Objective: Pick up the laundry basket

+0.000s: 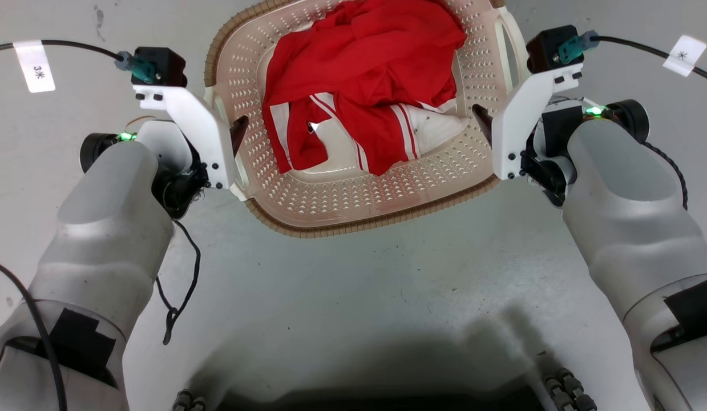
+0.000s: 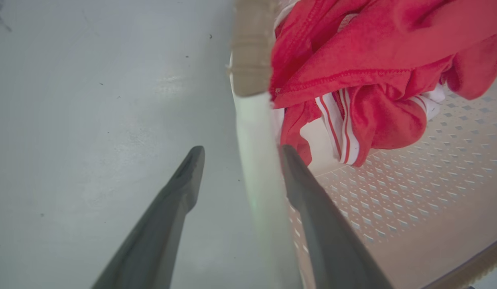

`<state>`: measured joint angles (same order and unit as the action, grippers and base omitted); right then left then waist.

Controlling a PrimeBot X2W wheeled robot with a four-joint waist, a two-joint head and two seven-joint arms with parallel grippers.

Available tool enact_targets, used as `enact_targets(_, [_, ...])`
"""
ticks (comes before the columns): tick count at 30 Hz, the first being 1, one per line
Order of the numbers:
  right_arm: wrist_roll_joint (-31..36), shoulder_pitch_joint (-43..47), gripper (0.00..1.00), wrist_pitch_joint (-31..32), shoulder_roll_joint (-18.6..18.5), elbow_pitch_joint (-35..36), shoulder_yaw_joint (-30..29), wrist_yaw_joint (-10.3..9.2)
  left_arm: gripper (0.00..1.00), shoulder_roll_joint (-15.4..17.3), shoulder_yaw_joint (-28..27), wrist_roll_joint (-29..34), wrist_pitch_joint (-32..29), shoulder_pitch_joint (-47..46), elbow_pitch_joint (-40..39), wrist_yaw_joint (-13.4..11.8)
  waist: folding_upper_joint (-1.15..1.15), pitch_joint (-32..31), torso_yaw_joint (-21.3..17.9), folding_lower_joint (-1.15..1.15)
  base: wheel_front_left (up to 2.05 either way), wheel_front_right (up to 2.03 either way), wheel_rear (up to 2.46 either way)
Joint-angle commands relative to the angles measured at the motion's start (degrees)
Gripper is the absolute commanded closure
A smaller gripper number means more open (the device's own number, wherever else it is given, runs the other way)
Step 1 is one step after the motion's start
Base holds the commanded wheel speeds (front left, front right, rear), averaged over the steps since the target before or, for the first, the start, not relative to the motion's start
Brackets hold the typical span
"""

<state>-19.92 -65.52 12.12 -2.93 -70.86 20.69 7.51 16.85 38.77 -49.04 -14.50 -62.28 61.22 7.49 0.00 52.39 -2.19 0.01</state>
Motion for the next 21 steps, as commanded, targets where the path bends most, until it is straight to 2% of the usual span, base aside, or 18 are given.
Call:
enact_targets(1, [-1.0, -0.7, 0.63, 0.3, 0.1, -0.4, 0.3, -0.04, 0.86, -0.3, 0.6, -0.5, 0.4, -0.9, 0.0, 0.0, 0.00, 0.1, 0.1, -0.01, 0.00, 0.00, 0.00])
enact_targets(2, [-1.4, -0.6, 1.00, 0.5, 0.1, -0.5, 0.6, -0.04, 1.00, -0.3, 1.0, -0.8, 0.6, -1.1, 0.1, 0.0, 0.00, 0.1, 0.1, -0.01, 0.00, 0.00, 0.00])
enact_targets(14, [-5.3, 0.2, 1.00, 1.8, 0.2, -1.2, 3.9, -0.02, 1.00, -0.8, 5.6, -5.1, -0.4, -1.2, 1.2, 0.1, 0.00, -1.6, 0.2, -0.01, 0.00, 0.00, 0.00])
enact_targets(18, [-8.2, 1.8, 1.00, 5.4, 0.2, -0.9, 5.7, -0.01, 1.00, -1.6, 7.2, -6.9, -3.3, -0.2, 1.7, 0.1, 0.00, -4.1, 0.6, -0.01, 0.00, 0.00, 0.00])
enact_targets(21, [-11.2, 2.8, 1.00, 10.4, 0.4, -0.1, 7.1, 0.06, 1.00, -2.4, 8.0, -9.3, -7.0, 0.7, 1.8, 0.1, 0.00, -6.3, 0.8, -0.01, 0.00, 0.00, 0.00])
